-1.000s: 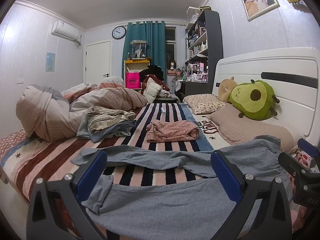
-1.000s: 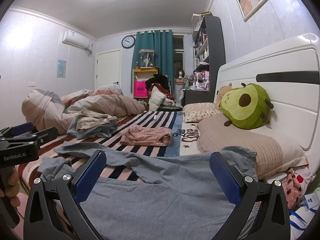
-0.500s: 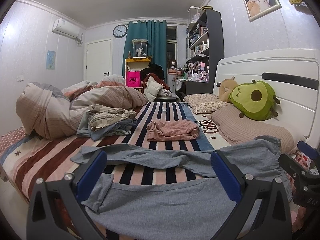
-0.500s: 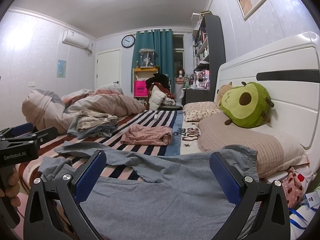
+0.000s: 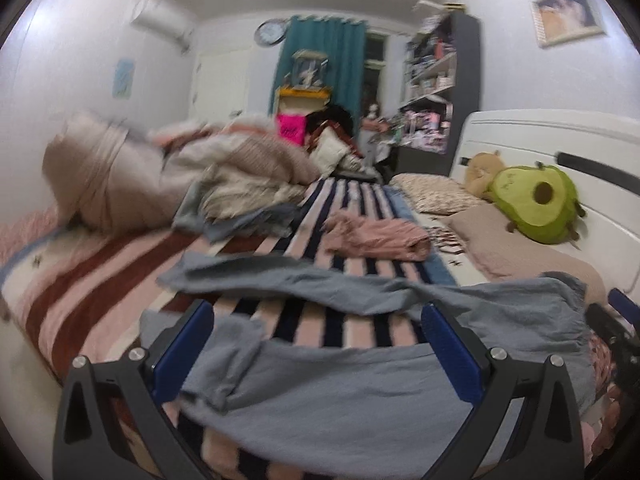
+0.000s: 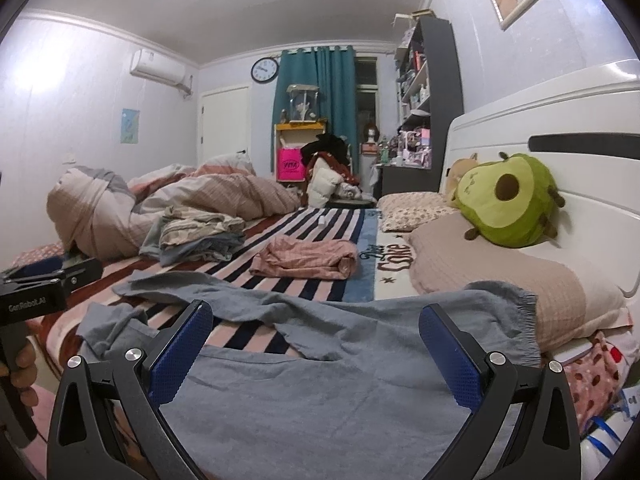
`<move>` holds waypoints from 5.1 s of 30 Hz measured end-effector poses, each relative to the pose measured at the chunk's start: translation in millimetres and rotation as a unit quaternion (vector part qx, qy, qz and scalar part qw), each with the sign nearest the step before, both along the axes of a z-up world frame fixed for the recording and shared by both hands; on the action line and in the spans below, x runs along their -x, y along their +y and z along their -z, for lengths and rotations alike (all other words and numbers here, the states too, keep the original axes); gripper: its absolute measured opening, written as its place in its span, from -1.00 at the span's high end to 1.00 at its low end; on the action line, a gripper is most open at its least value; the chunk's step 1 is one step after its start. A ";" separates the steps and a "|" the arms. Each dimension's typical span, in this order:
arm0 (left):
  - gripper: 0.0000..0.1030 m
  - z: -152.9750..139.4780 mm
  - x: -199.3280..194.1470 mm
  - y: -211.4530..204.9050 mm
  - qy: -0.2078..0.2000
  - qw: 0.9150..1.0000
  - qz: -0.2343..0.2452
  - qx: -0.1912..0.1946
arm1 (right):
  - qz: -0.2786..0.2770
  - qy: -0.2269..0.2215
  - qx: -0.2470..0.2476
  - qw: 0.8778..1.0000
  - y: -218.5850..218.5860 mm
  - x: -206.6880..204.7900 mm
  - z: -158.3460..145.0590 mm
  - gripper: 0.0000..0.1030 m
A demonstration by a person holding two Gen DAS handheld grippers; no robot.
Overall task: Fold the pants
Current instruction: 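Grasp a grey sweatpants leg hem with the left gripper and lift it, then grasp the elastic waistband with the right gripper while the left gripper holds the leg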
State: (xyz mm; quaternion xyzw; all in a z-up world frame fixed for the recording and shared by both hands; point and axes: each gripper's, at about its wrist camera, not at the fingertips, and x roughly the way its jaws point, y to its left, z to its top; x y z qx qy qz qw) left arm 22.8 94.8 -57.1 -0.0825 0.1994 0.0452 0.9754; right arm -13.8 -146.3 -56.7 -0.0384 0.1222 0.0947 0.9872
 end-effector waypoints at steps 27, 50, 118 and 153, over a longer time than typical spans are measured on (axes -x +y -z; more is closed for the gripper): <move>0.60 103.3 -25.6 118.6 0.098 0.978 -0.014 0.182 | -0.064 0.115 0.042 0.990 42.7 -71.6 53.5 -0.99; -0.44 56.4 -32.8 252.0 0.035 0.973 -0.166 0.154 | -0.038 0.162 0.006 0.986 14.4 -81.2 79.8 -0.99; -0.65 99.1 -69.2 226.5 0.183 0.954 -0.165 0.168 | 0.095 0.258 -0.096 0.957 -243.9 -55.7 103.9 0.68; 0.92 84.3 -62.6 267.0 0.133 0.964 -0.156 0.171 | 0.104 0.232 -0.061 0.965 -205.8 -117.4 51.5 0.72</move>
